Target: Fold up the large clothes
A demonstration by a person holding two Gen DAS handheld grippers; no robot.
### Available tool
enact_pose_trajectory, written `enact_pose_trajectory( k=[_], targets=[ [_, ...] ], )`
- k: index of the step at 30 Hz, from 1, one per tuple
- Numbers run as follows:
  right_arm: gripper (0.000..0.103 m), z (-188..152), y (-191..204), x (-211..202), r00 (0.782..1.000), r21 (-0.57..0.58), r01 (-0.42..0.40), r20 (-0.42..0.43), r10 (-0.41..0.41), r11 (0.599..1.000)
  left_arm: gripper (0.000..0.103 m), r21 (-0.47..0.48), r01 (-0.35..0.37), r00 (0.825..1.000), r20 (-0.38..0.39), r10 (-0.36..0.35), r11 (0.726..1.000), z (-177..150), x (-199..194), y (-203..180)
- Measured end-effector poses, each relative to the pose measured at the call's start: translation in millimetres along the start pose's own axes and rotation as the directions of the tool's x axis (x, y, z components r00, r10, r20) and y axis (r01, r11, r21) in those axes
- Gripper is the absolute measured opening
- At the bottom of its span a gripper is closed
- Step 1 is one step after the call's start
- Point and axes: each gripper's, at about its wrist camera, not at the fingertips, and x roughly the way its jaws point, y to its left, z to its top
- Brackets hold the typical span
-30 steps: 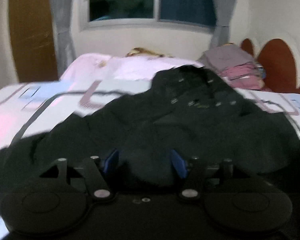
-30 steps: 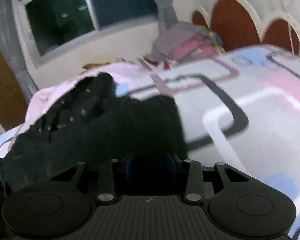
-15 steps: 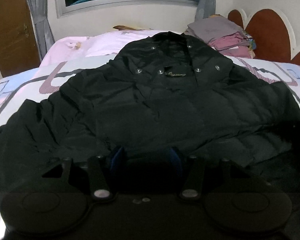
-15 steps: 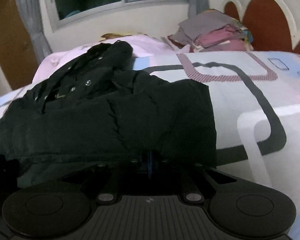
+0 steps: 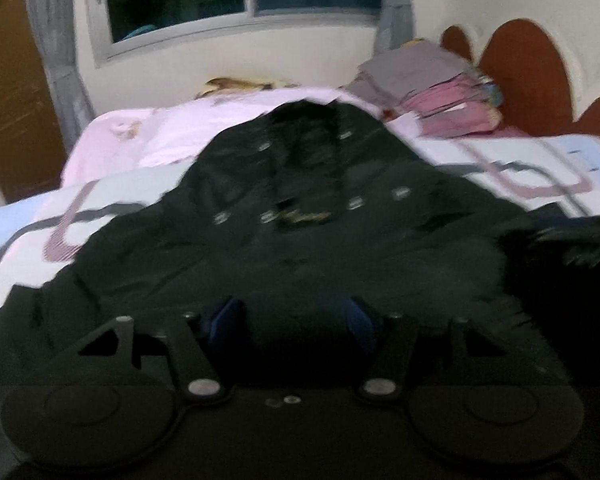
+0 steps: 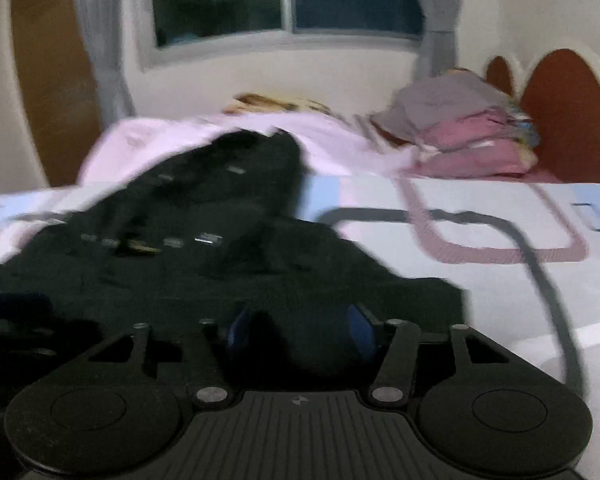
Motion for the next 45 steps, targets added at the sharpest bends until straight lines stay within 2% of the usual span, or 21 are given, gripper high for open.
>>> enact_pose_trajectory(
  k=[1, 2, 4, 12, 13, 14, 17, 21, 25, 27, 30, 33, 35, 37, 43, 45],
  targets=[
    [0.026, 0, -16, 6, 0.999, 0.033, 0.031, -0.021, -0.030, 0.999, 0.061, -0.012, -0.022, 1.000, -0.010, 0.022, 1.000, -4, 3, 8],
    [0.024, 0, -27, 12, 0.997, 0.048, 0.066, -0.040, -0.064, 0.997, 0.061, -0.020, -0.036, 0.999, -0.012, 0.036, 0.999, -7, 6, 15],
    [0.024, -2, -45, 24, 0.995, 0.068, 0.067, -0.084, -0.061, 0.995, 0.062, -0.012, -0.056, 0.998, -0.015, 0.056, 0.998, -12, 12, 24],
    [0.024, -5, -46, 28, 0.992, 0.052, 0.082, -0.095, -0.077, 0.995, 0.062, -0.022, -0.034, 0.998, -0.046, 0.033, 0.999, -10, 21, 28],
    [0.024, -2, -44, 23, 0.991, 0.043, 0.090, -0.100, -0.086, 0.995, 0.062, -0.019, -0.043, 0.998, -0.050, 0.042, 0.999, -8, 17, 28],
    [0.024, -1, -43, 16, 0.992, 0.039, 0.089, -0.095, -0.085, 0.995, 0.057, -0.016, -0.049, 0.998, -0.048, 0.048, 0.999, -6, 11, 27],
    [0.024, -6, -36, -10, 0.995, 0.041, 0.074, -0.077, -0.070, 0.996, 0.062, -0.013, -0.023, 1.000, 0.015, 0.023, 1.000, -9, -20, 16],
    [0.024, -24, -15, -38, 0.997, 0.049, 0.042, -0.072, -0.039, 0.998, 0.069, 0.015, 0.037, 0.999, 0.039, -0.037, 0.999, -18, -41, -12],
    [0.024, -47, 1, -36, 0.991, -0.004, 0.071, -0.109, -0.071, 0.998, 0.071, 0.046, 0.047, 0.998, -0.045, -0.045, 0.998, -32, -21, -26],
    [0.024, -54, 2, -38, 0.992, -0.014, 0.077, -0.104, -0.078, 0.997, 0.072, 0.020, 0.066, 0.997, -0.052, -0.065, 0.998, -39, -14, -20],
    [0.024, -55, 2, -46, 0.989, -0.031, 0.089, -0.112, -0.092, 0.996, 0.067, 0.033, 0.049, 0.997, -0.055, -0.047, 0.998, -36, -23, -18],
    [0.025, -59, -7, -62, 0.989, -0.010, 0.090, -0.113, -0.090, 0.996, 0.066, 0.021, 0.021, 1.000, -0.021, -0.020, 1.000, -39, -41, -6],
    [0.024, -69, -17, -54, 0.983, 0.022, 0.085, -0.163, -0.081, 0.996, 0.068, 0.040, -0.005, 0.999, -0.046, 0.006, 0.999, -44, -36, -1],
    [0.027, -74, -27, -50, 0.986, 0.088, 0.061, -0.160, -0.047, 0.994, 0.070, 0.040, 0.001, 0.998, -0.056, 0.001, 0.999, -50, -29, 1],
    [0.029, -69, -26, -49, 0.983, 0.075, 0.072, -0.175, -0.058, 0.995, 0.071, 0.039, -0.023, 0.998, -0.065, 0.025, 0.999, -50, -27, -2],
    [0.029, -63, -28, -57, 0.986, 0.076, 0.075, -0.152, -0.063, 0.994, 0.068, 0.037, -0.025, 0.998, -0.063, 0.027, 0.999, -47, -32, -1]
  ],
)
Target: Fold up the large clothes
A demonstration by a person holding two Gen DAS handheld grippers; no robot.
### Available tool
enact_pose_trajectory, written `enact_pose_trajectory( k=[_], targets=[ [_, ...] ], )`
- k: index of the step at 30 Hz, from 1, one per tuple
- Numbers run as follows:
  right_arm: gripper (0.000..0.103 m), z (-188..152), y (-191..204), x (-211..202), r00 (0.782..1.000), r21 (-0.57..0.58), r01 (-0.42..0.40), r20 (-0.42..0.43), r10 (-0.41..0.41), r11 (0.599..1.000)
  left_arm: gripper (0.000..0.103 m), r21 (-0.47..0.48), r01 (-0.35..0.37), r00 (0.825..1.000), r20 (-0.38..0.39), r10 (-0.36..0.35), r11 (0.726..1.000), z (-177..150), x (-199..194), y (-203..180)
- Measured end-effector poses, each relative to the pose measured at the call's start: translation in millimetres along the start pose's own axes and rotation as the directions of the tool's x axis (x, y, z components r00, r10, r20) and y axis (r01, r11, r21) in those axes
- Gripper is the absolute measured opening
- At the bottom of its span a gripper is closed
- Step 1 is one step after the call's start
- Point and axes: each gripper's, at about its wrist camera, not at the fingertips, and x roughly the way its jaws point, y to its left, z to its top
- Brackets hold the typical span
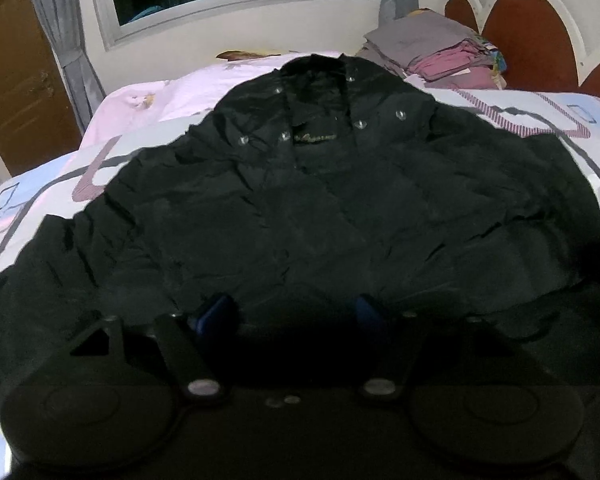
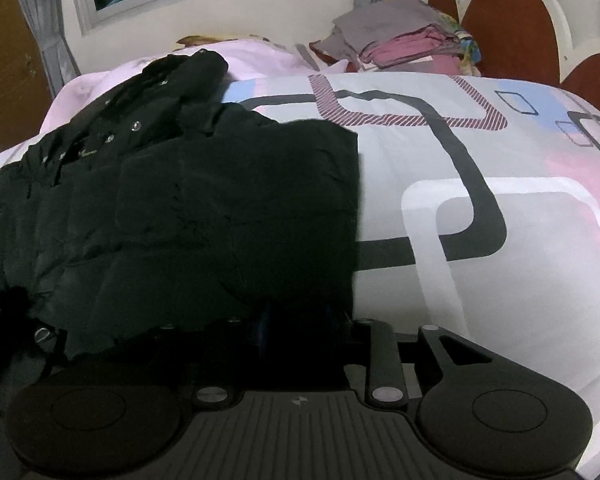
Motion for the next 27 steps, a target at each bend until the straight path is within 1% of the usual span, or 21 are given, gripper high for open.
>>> enact_pose_trajectory(
  k=[2, 4, 6, 9, 10, 14, 15, 17, 18, 19, 20, 21, 23, 25, 26, 27],
  targets=[
    [0.029, 5, -1, -9, 0.998, -0.009, 0.005, 0.057, -0.005, 1.000, 0.067, -0.004, -0.012, 1.000, 0.028, 0.012, 1.000, 6, -7, 2],
    [0.029, 17, -5, -10, 0.996, 0.004, -0.008, 0.091, 0.008, 1.000, 0.067, -0.018, -0.013, 0.998, 0.056, 0.014, 1.000, 14, -11, 4],
    [0.030, 31, -6, -3, 0.995, 0.009, -0.015, 0.103, 0.014, 1.000, 0.069, -0.028, -0.020, 0.997, 0.074, 0.022, 0.999, 24, -9, 6],
    [0.038, 51, -10, 12, 0.992, 0.011, -0.013, 0.124, 0.012, 1.000, 0.069, -0.020, -0.032, 0.997, 0.076, 0.034, 0.999, 37, 1, 7],
    [0.038, 58, -12, 18, 0.992, 0.018, -0.019, 0.127, 0.017, 1.000, 0.069, -0.020, -0.040, 0.996, 0.073, 0.041, 0.999, 40, 5, 8],
    [0.038, 72, -21, 41, 0.992, 0.016, -0.030, 0.121, 0.028, 0.999, 0.070, -0.037, -0.052, 0.998, 0.032, 0.053, 0.998, 41, 27, 16],
    [0.037, 72, -23, 47, 0.993, 0.012, -0.033, 0.110, 0.032, 0.999, 0.071, -0.041, -0.049, 0.998, 0.026, 0.050, 0.998, 39, 32, 17],
    [0.037, 67, -25, 66, 0.998, -0.011, -0.027, 0.048, 0.028, 1.000, 0.074, -0.042, -0.044, 0.999, 0.025, 0.045, 0.998, 32, 38, 17],
    [0.038, 63, -27, 71, 0.998, -0.015, -0.034, 0.045, 0.035, 0.999, 0.074, -0.047, -0.040, 0.999, 0.020, 0.041, 0.998, 29, 41, 17],
    [0.047, 59, -30, 73, 0.998, -0.005, -0.024, 0.052, 0.024, 1.000, 0.075, -0.051, -0.040, 0.999, 0.019, 0.041, 0.998, 28, 43, 16],
    [0.049, 58, -34, 76, 0.998, 0.018, -0.030, 0.053, 0.029, 0.999, 0.077, -0.052, -0.044, 0.999, 0.018, 0.045, 0.998, 26, 45, 16],
    [0.049, 58, -36, 77, 0.998, 0.038, -0.039, 0.052, 0.037, 0.999, 0.078, -0.060, -0.046, 0.999, 0.015, 0.047, 0.997, 25, 46, 16],
    [0.049, 60, -36, 77, 0.998, 0.026, -0.032, 0.047, 0.031, 0.999, 0.079, -0.074, -0.041, 0.999, 0.010, 0.041, 0.996, 25, 47, 18],
    [0.049, 62, -33, 74, 0.999, 0.020, -0.027, 0.037, 0.026, 0.999, 0.078, -0.080, -0.042, 0.999, 0.001, 0.042, 0.996, 29, 45, 20],
    [0.049, 65, -32, 67, 0.999, 0.021, -0.017, 0.048, 0.016, 1.000, 0.071, -0.084, -0.051, 0.999, -0.001, 0.051, 0.995, 31, 39, 20],
    [0.046, 65, -31, 56, 0.997, 0.019, -0.005, 0.077, 0.003, 1.000, 0.066, -0.085, -0.055, 0.998, 0.004, 0.055, 0.995, 32, 33, 19]
  ],
)
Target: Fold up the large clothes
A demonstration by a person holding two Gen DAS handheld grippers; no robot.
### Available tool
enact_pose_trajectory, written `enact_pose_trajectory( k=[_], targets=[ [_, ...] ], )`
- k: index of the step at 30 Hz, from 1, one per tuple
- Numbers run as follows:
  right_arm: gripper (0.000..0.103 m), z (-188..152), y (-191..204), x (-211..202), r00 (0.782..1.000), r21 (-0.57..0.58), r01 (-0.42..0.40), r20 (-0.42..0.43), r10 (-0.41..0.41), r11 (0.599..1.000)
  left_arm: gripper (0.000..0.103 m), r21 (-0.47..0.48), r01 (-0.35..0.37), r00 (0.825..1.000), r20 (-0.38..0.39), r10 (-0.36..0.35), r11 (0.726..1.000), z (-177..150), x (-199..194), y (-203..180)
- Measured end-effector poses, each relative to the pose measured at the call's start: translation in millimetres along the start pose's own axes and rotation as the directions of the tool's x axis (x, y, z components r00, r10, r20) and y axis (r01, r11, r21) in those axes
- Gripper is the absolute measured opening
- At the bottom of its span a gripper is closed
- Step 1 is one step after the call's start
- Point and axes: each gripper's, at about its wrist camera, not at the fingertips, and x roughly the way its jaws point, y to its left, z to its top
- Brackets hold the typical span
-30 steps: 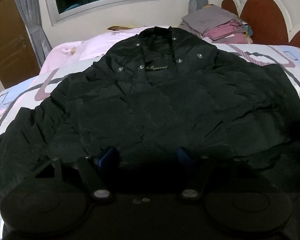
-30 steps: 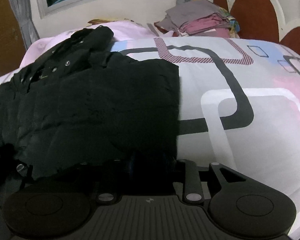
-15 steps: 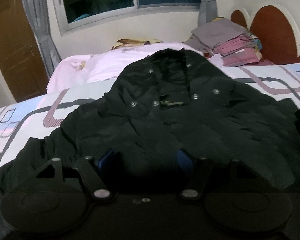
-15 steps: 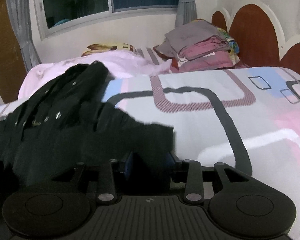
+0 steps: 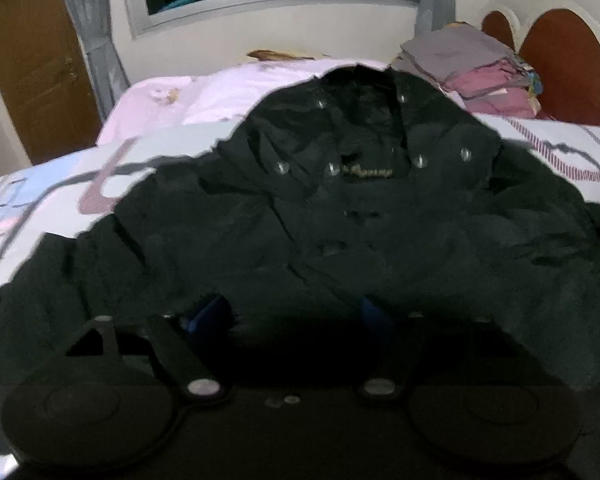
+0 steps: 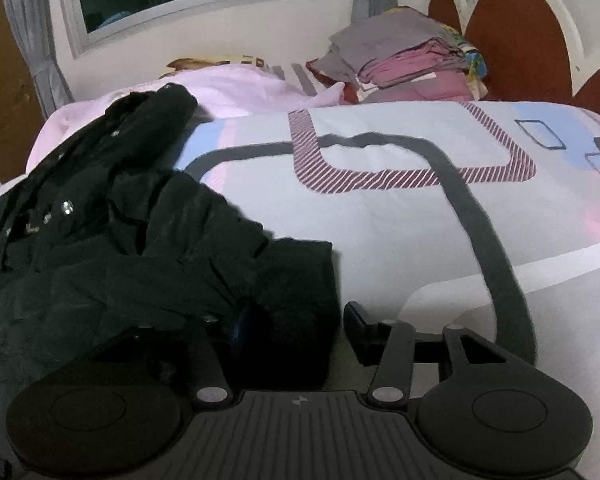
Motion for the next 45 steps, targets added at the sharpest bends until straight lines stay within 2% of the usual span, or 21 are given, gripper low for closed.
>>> enact_pose_trajectory(
  k=[2, 4, 5, 7, 9, 11, 14, 16, 17, 19, 21, 23, 24, 25, 28, 31, 33, 34, 40, 45],
  targets=[
    [0.046, -2, 4, -23, 0.999, -0.008, -0.002, 0.050, 0.002, 1.000, 0.066, 0.005, 0.011, 0.999, 0.032, -0.011, 1.000, -1, -21, -3],
    [0.045, -9, 12, -43, 0.996, -0.024, -0.034, 0.079, 0.036, 0.999, 0.071, 0.017, 0.030, 0.998, 0.056, -0.031, 0.999, -6, -36, -10],
    [0.045, -16, 18, -47, 0.996, -0.037, -0.040, 0.075, 0.042, 0.999, 0.072, 0.032, 0.032, 0.998, 0.050, -0.034, 0.999, -9, -37, -14],
    [0.038, -27, 26, -41, 0.998, -0.054, -0.053, 0.011, 0.054, 0.997, 0.073, 0.057, 0.026, 1.000, 0.010, -0.027, 0.998, -16, -29, -23],
    [0.038, -37, 34, -30, 1.000, -0.091, -0.021, -0.020, 0.020, 0.996, 0.074, 0.064, 0.023, 1.000, -0.008, -0.022, 0.998, -23, -20, -26],
    [0.038, -34, 39, -32, 1.000, -0.099, 0.000, -0.025, -0.002, 0.995, 0.074, 0.061, 0.019, 1.000, -0.014, -0.018, 0.998, -22, -20, -25],
    [0.039, -28, 39, -52, 1.000, -0.053, -0.009, 0.022, 0.010, 0.999, 0.074, 0.039, 0.013, 1.000, 0.009, -0.014, 0.999, -22, -35, -16],
    [0.039, -31, 42, -63, 0.999, -0.047, -0.021, 0.025, 0.022, 0.999, 0.083, 0.020, 0.010, 1.000, 0.026, -0.011, 1.000, -27, -44, -5],
    [0.039, -34, 44, -68, 0.999, -0.046, -0.029, 0.025, 0.030, 0.999, 0.090, 0.005, -0.010, 0.999, 0.038, 0.010, 1.000, -29, -50, 4],
    [0.039, -40, 54, -75, 1.000, -0.054, -0.017, 0.021, 0.018, 0.998, 0.091, -0.017, -0.034, 0.998, 0.047, 0.035, 0.999, -34, -57, 22],
    [0.039, -48, 65, -82, 1.000, -0.050, -0.008, 0.015, 0.009, 0.999, 0.089, -0.064, -0.048, 0.997, 0.053, 0.051, 0.997, -40, -66, 50],
    [0.042, -58, 76, -90, 1.000, -0.031, -0.007, 0.017, 0.007, 1.000, 0.083, -0.101, -0.073, 0.996, 0.050, 0.079, 0.992, -49, -74, 84],
    [0.052, -63, 83, -93, 1.000, -0.023, -0.003, 0.022, 0.003, 1.000, 0.082, -0.115, -0.091, 0.995, 0.041, 0.096, 0.989, -53, -76, 99],
    [0.058, -68, 91, -96, 1.000, -0.017, -0.006, 0.028, 0.006, 1.000, 0.081, -0.131, -0.101, 0.994, 0.031, 0.105, 0.986, -57, -80, 115],
    [0.058, -80, 117, -108, 0.998, 0.004, -0.026, 0.053, 0.026, 1.000, 0.079, -0.165, -0.142, 0.989, 0.013, 0.147, 0.976, -74, -92, 159],
    [0.057, -91, 141, -120, 0.996, 0.021, 0.002, 0.084, -0.004, 1.000, 0.077, -0.196, -0.174, 0.984, 0.001, 0.178, 0.965, -94, -107, 197],
    [0.048, -99, 151, -129, 0.995, 0.055, 0.002, 0.100, -0.007, 0.998, 0.075, -0.228, -0.190, 0.981, -0.009, 0.193, 0.955, -106, -115, 218],
    [0.047, -103, 155, -133, 0.995, 0.062, 0.009, 0.103, -0.016, 0.998, 0.074, -0.246, -0.194, 0.981, -0.017, 0.196, 0.950, -113, -118, 229],
    [0.048, -116, 180, -148, 0.994, 0.013, 0.009, 0.105, -0.011, 1.000, 0.074, -0.355, -0.230, 0.973, -0.064, 0.221, 0.906, -156, -132, 284],
    [0.048, -116, 182, -149, 0.990, 0.039, 0.068, 0.122, -0.073, 0.997, 0.074, -0.470, -0.270, 0.962, -0.103, 0.252, 0.840, -184, -137, 326]
  ],
)
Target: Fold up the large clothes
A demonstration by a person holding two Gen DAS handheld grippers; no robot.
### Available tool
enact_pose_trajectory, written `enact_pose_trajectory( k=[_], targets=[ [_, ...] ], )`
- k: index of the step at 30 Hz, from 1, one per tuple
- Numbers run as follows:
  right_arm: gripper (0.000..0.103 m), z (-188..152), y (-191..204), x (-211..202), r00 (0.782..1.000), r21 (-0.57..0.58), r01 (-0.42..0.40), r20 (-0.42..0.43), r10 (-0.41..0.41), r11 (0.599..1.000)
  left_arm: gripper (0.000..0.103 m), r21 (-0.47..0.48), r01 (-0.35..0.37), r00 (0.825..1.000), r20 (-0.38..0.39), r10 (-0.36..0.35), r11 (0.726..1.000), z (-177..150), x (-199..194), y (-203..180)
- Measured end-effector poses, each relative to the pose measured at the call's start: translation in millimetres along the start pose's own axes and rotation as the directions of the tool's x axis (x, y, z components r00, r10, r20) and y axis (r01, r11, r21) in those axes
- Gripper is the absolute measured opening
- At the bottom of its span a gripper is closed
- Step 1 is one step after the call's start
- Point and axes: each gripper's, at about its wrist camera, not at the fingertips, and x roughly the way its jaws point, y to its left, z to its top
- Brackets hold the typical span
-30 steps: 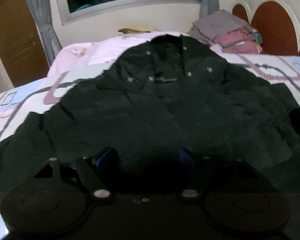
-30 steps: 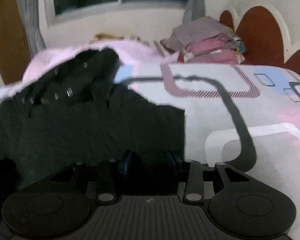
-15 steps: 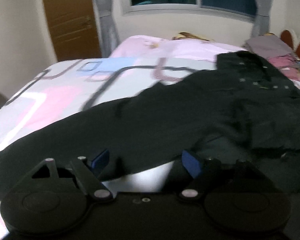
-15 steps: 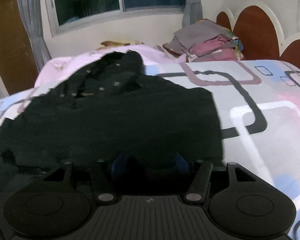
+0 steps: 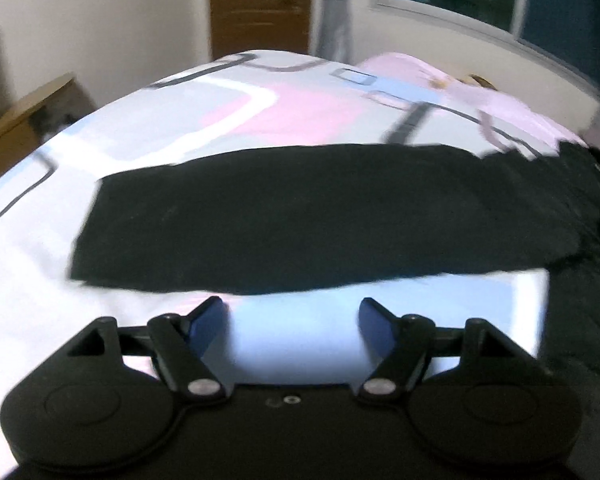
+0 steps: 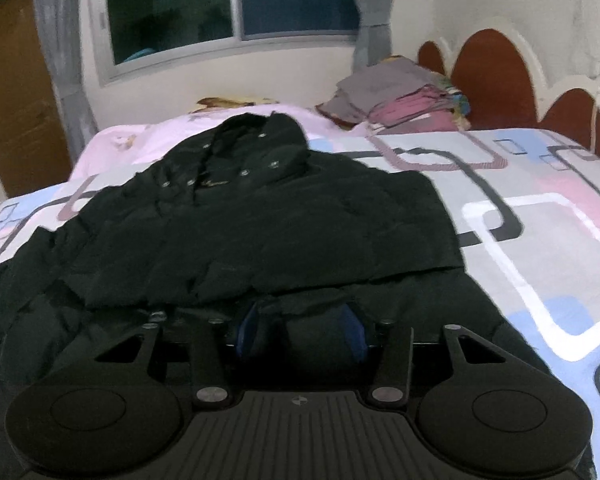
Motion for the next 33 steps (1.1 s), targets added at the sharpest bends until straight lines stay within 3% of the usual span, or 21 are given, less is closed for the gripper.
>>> enact_pose_trajectory(
  k=[5, 10, 14, 17, 19, 20, 21, 24, 26, 31, 33],
  targets=[
    [0.048, 4, -15, -4, 0.998, 0.041, 0.057, 0.013, -0.057, 0.998, 0.073, -0.122, 0.002, 1.000, 0.009, -0.001, 0.993, 8, 11, 39],
    [0.048, 5, -18, -6, 0.997, 0.046, 0.079, 0.008, -0.079, 0.996, 0.072, -0.237, 0.053, 0.998, 0.051, -0.042, 0.970, 12, 18, 60],
    [0.048, 5, -23, -7, 0.996, 0.064, 0.084, 0.011, -0.085, 0.994, 0.070, -0.348, 0.108, 0.992, 0.094, -0.080, 0.931, 13, 23, 80],
    [0.048, 6, -35, -8, 0.995, 0.091, 0.104, 0.003, -0.104, 0.990, 0.060, -0.456, 0.146, 0.987, 0.126, -0.099, 0.878, 15, 27, 101],
    [0.048, 8, -44, -11, 0.993, 0.102, 0.115, 0.004, -0.116, 0.988, 0.039, -0.515, 0.178, 0.983, 0.140, -0.122, 0.839, 18, 32, 111],
    [0.048, 9, -48, -13, 0.993, 0.101, 0.118, 0.007, -0.120, 0.988, 0.018, -0.525, 0.206, 0.977, 0.153, -0.146, 0.826, 21, 33, 114],
    [0.048, 10, -51, -14, 0.992, 0.101, 0.122, 0.012, -0.124, 0.987, 0.014, -0.522, 0.222, 0.973, 0.170, -0.154, 0.824, 25, 31, 113],
    [0.048, 13, -59, -19, 0.992, 0.118, 0.116, 0.026, -0.120, 0.986, 0.010, -0.440, 0.227, 0.966, 0.217, -0.142, 0.869, 41, 20, 92],
    [0.048, 15, -61, -18, 0.994, 0.122, 0.104, 0.028, -0.108, 0.987, 0.010, -0.392, 0.255, 0.954, 0.251, -0.165, 0.884, 52, 11, 73],
    [0.048, 23, -68, -12, 0.995, 0.140, 0.088, 0.030, -0.094, 0.986, 0.009, -0.232, 0.342, 0.913, 0.314, -0.262, 0.911, 78, -16, 8],
    [0.048, 27, -73, -12, 0.996, 0.151, 0.079, 0.039, -0.085, 0.985, 0.009, -0.147, 0.388, 0.888, 0.326, -0.326, 0.910, 84, -29, -28]
  ],
)
